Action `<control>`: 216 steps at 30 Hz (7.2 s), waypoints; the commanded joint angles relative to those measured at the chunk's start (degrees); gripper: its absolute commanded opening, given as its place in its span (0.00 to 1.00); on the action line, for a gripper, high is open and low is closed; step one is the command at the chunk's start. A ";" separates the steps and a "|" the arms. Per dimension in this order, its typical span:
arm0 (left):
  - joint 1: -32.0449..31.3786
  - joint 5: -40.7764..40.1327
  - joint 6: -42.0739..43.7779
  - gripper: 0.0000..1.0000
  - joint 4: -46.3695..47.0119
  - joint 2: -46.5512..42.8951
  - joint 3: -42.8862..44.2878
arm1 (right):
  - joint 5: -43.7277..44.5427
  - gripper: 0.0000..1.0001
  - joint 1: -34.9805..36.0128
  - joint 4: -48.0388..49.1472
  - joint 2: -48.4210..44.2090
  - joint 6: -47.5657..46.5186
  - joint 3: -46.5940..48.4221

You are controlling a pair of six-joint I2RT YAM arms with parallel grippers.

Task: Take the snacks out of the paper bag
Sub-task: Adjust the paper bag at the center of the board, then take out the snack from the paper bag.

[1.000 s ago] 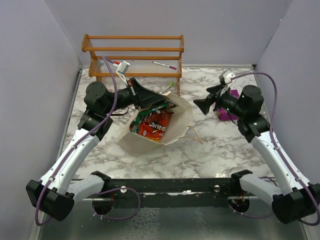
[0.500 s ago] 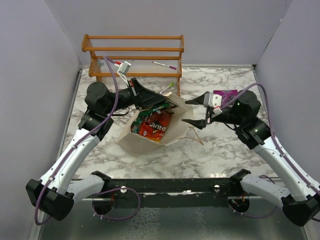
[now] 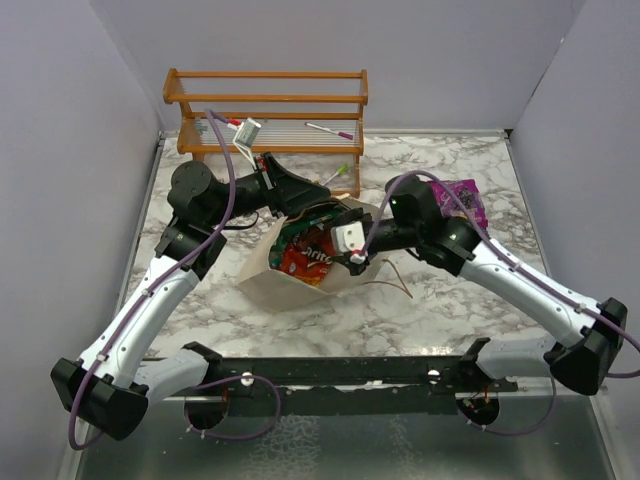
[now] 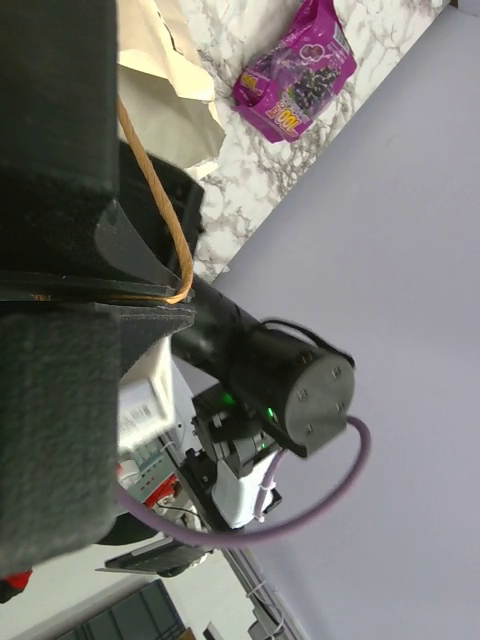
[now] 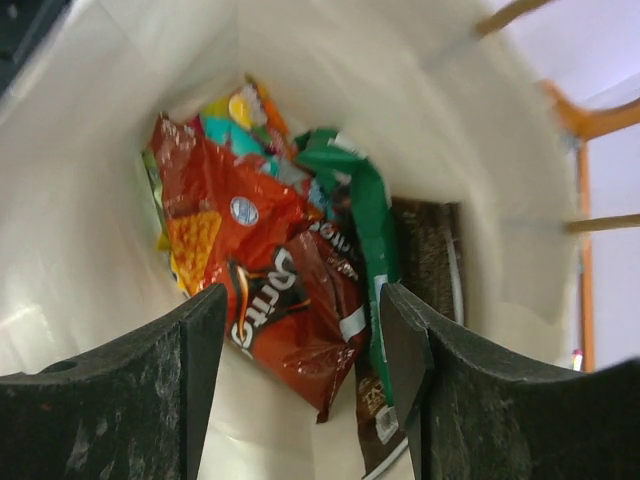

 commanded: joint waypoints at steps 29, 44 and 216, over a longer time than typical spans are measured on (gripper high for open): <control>-0.63 -1.26 1.85 0.00 -1.03 -0.78 4.69 | 17.33 0.55 1.57 23.28 15.69 -11.76 -5.03; -0.29 -15.06 16.79 0.00 -29.70 4.80 22.16 | 17.67 0.17 1.57 27.92 20.17 -6.73 -3.52; 6.19 -25.42 23.61 0.00 -31.21 -4.19 7.64 | 23.30 0.01 1.66 14.64 -25.48 42.07 -2.85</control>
